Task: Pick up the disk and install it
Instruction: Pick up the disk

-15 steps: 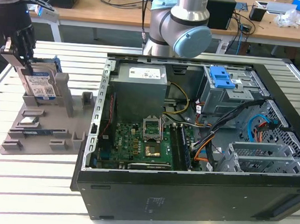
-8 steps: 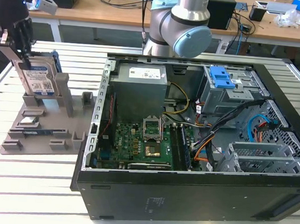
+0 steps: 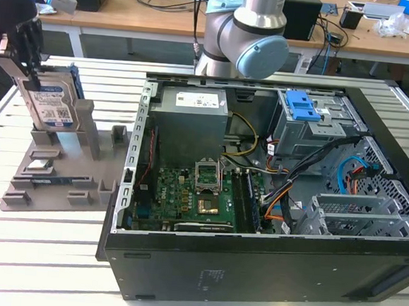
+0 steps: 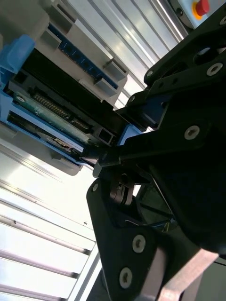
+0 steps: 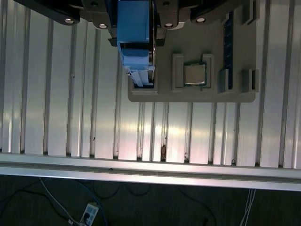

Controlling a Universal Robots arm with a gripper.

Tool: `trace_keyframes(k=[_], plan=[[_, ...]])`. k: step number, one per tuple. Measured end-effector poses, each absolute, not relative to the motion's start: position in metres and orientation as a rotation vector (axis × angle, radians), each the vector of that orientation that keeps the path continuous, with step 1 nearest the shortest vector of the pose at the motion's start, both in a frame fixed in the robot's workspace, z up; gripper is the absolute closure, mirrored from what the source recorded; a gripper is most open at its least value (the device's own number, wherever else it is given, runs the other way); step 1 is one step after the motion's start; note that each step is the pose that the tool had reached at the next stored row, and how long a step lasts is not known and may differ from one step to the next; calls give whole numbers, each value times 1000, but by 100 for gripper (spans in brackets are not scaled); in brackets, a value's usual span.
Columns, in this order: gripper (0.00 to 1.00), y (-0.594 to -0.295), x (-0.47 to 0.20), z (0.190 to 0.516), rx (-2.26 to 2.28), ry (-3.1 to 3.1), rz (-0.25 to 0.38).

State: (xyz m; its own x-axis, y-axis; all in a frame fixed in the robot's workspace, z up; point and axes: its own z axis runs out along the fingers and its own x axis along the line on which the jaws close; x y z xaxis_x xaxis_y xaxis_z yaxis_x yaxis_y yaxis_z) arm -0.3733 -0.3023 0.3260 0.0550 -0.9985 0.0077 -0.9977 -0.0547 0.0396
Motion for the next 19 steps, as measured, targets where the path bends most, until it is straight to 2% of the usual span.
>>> trace_keyframes(k=[19], plan=[[63,-302,-373,358,2257,-2136,-34]])
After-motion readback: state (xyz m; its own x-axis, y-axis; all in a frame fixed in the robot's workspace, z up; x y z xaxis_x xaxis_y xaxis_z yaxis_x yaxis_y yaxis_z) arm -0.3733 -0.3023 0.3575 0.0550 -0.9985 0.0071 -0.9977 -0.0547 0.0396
